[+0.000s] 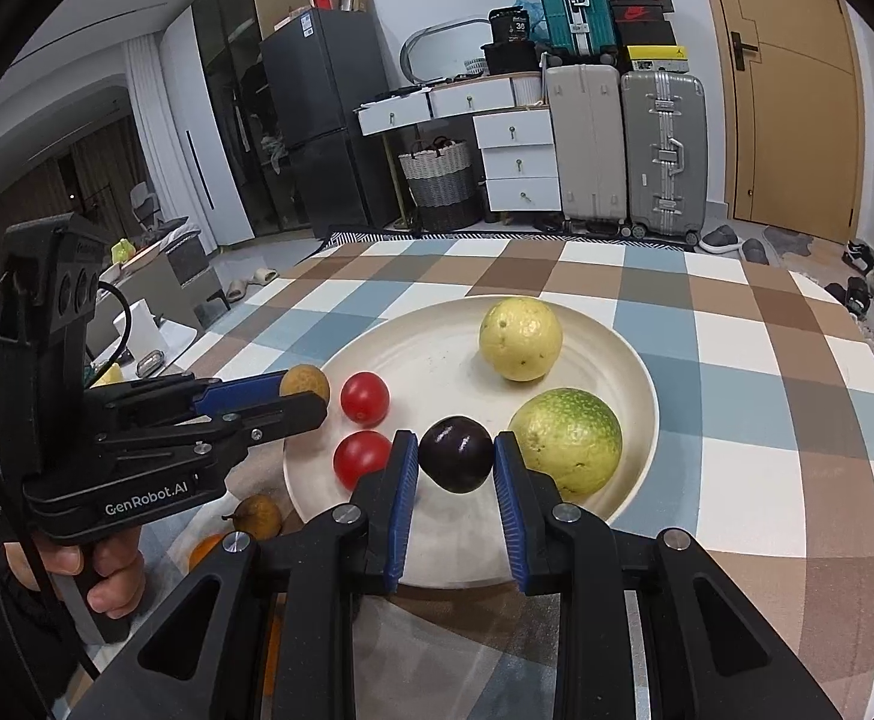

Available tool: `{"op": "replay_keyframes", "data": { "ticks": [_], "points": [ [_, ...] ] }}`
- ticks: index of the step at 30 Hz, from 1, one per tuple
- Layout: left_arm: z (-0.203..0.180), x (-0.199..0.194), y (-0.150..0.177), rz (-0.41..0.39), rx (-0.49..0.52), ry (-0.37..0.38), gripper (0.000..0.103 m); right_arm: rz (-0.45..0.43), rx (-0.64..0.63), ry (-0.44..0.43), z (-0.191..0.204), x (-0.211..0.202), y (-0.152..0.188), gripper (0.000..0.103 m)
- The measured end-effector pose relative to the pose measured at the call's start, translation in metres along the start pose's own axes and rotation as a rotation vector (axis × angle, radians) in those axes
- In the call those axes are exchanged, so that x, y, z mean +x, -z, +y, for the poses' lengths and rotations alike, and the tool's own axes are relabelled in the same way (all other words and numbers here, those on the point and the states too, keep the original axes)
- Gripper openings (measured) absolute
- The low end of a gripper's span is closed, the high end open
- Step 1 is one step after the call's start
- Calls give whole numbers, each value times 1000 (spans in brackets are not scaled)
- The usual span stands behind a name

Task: Organize fruits
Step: 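Carry the brown fruit and plum over the plate and open both grippers, then withdraw both grippers from the plate toward the remaining fruits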

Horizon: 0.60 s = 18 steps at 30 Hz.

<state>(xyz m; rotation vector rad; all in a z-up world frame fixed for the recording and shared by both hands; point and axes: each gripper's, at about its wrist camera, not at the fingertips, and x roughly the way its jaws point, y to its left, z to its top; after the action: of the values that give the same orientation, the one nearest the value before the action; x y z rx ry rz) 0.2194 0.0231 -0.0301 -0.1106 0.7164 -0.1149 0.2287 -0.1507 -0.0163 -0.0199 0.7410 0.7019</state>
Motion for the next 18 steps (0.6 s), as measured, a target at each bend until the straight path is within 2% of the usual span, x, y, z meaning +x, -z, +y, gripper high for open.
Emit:
{"op": "replay_keyframes", "data": {
  "ticks": [3,6,8,12,14,18],
  "points": [
    [-1,1,0,3,3,-1,25,-3,14,0,-2,0,0,26],
    [-2,1,1,1,13,-6,25,-16,21,5,-3,-3,0,35],
    [-2,1,1,0,16,-5,25,-35,21,7,-4,-6,1,48],
    [-4,-1,1,-5,15,-2,25,-72,13,31,-7,-15,2,53],
    [-3,-2,1,-9,13,-3,25,-76,31,41,-11,-18,3,61],
    [1,-5,1,-5,-3,-10,28,-79,54,51,-18,-22,5,70]
  ]
}}
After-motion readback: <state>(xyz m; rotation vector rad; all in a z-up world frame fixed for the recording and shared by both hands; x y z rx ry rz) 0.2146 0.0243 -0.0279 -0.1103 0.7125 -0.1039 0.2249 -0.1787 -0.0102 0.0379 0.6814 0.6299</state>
